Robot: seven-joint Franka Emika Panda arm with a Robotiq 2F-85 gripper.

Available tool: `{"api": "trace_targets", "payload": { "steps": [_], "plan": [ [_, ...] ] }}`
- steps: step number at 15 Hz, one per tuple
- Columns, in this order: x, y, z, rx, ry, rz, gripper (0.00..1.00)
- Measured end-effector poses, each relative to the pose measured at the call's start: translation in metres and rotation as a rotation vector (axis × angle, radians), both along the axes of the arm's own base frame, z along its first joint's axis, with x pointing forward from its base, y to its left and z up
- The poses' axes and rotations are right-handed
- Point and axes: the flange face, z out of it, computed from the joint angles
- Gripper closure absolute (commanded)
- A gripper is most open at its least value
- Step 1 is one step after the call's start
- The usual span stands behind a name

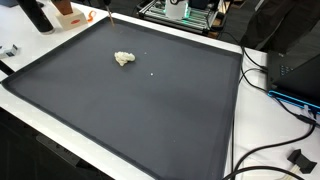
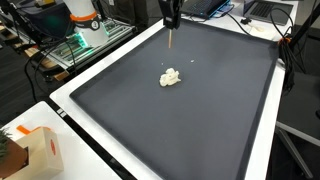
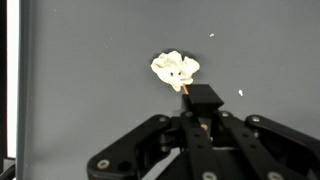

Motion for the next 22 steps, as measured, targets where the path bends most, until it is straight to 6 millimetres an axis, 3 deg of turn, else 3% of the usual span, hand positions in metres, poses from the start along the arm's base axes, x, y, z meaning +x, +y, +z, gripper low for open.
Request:
{"api": "trace_targets", "payload": {
  "steps": [4,5,20,21,22],
  "plan": [
    [-0.002,0.001,0.017,0.001,-0.011,0.009,0.97],
    [-0.002,0.002,0.02,0.001,-0.014,0.011,0.87],
    [-0.003,0.002,0.024,0.001,-0.018,0.019,0.87],
    [-0.003,0.002,0.024,0.001,-0.018,0.019,0.97],
    [-0.003,0.002,0.024,0.001,-0.018,0.019,0.97]
  ]
}}
